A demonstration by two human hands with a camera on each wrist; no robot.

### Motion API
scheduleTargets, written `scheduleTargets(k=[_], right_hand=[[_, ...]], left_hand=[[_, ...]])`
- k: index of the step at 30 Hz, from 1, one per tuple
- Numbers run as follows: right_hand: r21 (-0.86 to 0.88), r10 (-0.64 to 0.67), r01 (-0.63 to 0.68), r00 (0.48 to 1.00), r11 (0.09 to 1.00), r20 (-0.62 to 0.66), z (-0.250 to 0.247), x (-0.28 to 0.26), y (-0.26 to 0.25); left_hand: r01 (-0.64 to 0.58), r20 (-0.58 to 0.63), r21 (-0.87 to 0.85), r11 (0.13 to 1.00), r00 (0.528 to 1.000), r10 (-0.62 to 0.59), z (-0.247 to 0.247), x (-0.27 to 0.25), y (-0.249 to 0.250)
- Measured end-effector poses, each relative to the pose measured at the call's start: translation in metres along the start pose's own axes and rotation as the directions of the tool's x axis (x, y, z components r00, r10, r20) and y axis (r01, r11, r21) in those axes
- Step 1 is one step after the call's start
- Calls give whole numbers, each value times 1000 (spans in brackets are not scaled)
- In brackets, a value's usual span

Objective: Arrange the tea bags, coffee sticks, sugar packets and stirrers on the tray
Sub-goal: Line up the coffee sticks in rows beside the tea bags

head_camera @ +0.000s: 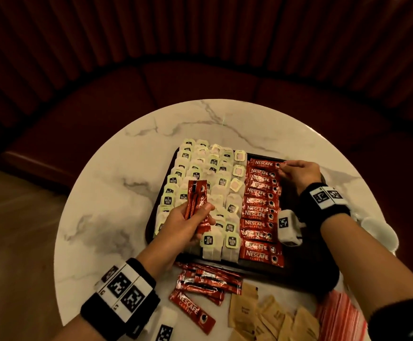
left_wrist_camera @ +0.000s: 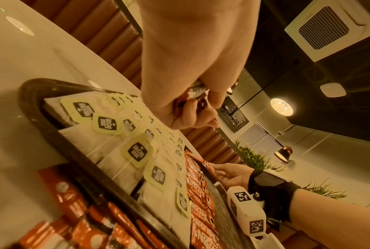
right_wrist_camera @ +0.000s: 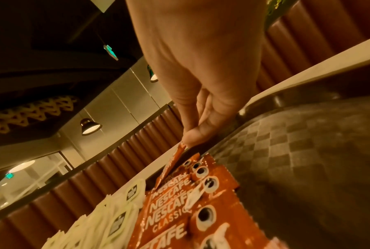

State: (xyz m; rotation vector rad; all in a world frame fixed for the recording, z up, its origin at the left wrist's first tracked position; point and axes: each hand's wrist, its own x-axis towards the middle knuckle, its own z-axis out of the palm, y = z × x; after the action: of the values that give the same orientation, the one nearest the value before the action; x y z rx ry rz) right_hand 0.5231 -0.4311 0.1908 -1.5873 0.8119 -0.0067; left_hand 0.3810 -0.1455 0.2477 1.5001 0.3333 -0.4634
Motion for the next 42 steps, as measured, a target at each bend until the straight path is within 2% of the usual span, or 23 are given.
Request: scheduleTargets(k=[8, 12, 14, 16, 17, 20, 22, 24, 27, 30, 32, 36, 39, 42], right_hand=[[-229, 6, 2, 999, 973, 35, 2, 7, -3], [-269, -112, 110, 994, 957, 7, -5, -11, -13], [-259, -181, 200, 979, 945, 97, -6, -37, -22], [-240, -223, 291, 935, 926, 274, -5, -75, -31], [-230, -235, 335, 897, 914, 373, -4, -96, -36], [-171, -215, 404, 746, 899, 631, -1, -147, -44], [-159, -201, 442, 661, 883, 723, 2, -163, -43], [-130, -211, 443, 640, 887, 739, 4, -170, -38], [-20, -246, 357, 682, 934, 688, 3, -173, -35], [79, -180, 168, 748, 983, 639, -1, -171, -28], [115, -136, 81, 767, 990, 627, -4, -170, -22], [98, -91, 41, 807, 994, 583, -10, -168, -14], [153, -69, -2, 886, 988, 459, -19, -150, -12], [248, -29, -46, 956, 968, 292, -28, -117, -9]], left_hand=[[4, 25, -11, 1000, 1000, -4, 3, 4, 1], [14, 64, -96, 995, 998, -8, 3, 4, 5], [3, 86, -116, 993, 996, 7, 4, 3, 7], [-24, 112, -102, 995, 993, 35, 6, 2, 10], [-37, 126, -92, 995, 991, 48, 8, 1, 11], [-57, 159, -32, 998, 985, 61, 13, -5, 14], [-65, 182, 30, 997, 982, 58, 16, -7, 14], [-80, 198, 88, 993, 978, 62, 18, -9, 14], [-117, 177, 105, 988, 979, 98, 19, -10, 12], [-160, 88, 15, 987, 983, 159, 14, -10, 14], [-177, 27, -44, 983, 984, 178, 9, -7, 15], [-145, 35, -49, 988, 989, 147, 6, -5, 13], [-114, -7, -45, 992, 994, 114, 4, -4, 7], [-92, -18, 44, 995, 996, 93, 2, -4, 0]])
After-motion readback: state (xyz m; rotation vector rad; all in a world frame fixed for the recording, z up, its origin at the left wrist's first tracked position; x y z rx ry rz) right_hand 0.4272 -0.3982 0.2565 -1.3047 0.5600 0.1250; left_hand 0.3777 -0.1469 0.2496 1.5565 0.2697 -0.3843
